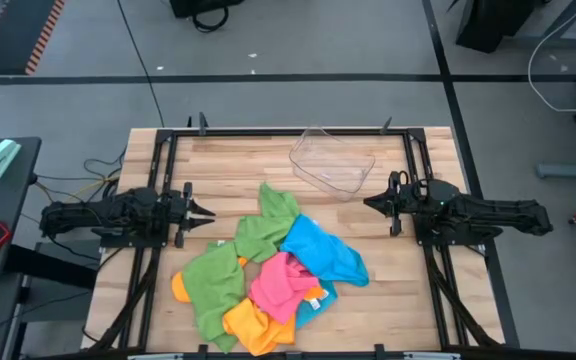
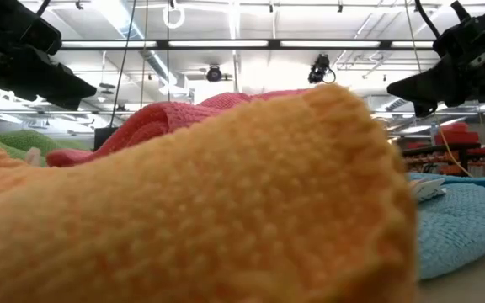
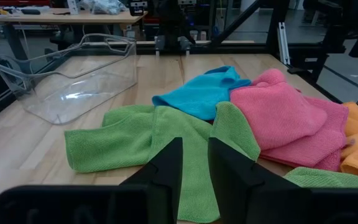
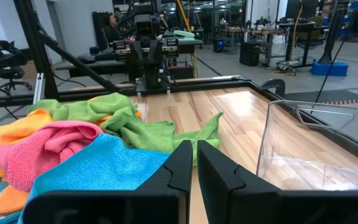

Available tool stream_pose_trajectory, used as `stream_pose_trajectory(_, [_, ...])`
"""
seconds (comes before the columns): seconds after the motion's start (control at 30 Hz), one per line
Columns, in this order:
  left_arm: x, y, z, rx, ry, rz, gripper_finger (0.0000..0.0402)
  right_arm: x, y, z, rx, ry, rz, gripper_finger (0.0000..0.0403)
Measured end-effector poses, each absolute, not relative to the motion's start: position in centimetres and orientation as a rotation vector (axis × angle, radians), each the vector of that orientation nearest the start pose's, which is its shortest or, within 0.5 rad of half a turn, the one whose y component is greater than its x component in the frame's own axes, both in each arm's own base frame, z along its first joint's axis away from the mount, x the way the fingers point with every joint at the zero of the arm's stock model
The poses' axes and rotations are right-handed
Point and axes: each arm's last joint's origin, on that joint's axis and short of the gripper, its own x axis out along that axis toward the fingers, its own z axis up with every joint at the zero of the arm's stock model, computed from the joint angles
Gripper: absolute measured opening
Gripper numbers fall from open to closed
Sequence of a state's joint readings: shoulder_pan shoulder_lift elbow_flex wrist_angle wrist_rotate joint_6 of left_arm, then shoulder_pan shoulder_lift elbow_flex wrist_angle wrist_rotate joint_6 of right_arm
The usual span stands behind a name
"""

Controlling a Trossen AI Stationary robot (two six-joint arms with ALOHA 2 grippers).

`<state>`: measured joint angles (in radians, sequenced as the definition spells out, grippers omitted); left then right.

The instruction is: Fold microfiber towels

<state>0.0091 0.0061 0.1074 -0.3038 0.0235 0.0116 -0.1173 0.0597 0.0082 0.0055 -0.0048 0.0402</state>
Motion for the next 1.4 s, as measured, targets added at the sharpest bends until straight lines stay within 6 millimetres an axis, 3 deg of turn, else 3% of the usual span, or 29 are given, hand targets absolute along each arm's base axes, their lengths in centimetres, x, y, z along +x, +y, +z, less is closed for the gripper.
stream_pose_trajectory(0.2, [8.8, 0.0, 17.0, 0.008, 0.202, -0.016, 0.0079, 10.0, -1.2, 16.2, 0.043, 0.045, -0.113, 0.0033])
stream_pose_trajectory(0.43, [8.9, 0.0, 17.2, 0.174, 0.183, -0.029, 0.0083, 10.0, -1.2, 16.2, 0.043, 0.044, -0.113, 0.0033])
stream_pose_trajectory(0.7, [9.0, 0.0, 18.5, -0.093, 0.045, -0.009, 0.0087, 10.0, -1.2, 16.2, 0.043, 0.044, -0.113, 0.0033])
stream_pose_trajectory(1.03, [9.7, 0.0, 16.9, 0.0, -0.014, -0.006, 0.0083, 10.0, -1.2, 16.2, 0.043, 0.044, -0.113, 0.0033])
stream_pose_trajectory(1.4, [9.8, 0.1, 16.8, 0.012, -0.016, -0.001, 0.0085, 10.0, -1.2, 16.2, 0.043, 0.044, -0.113, 0.0033])
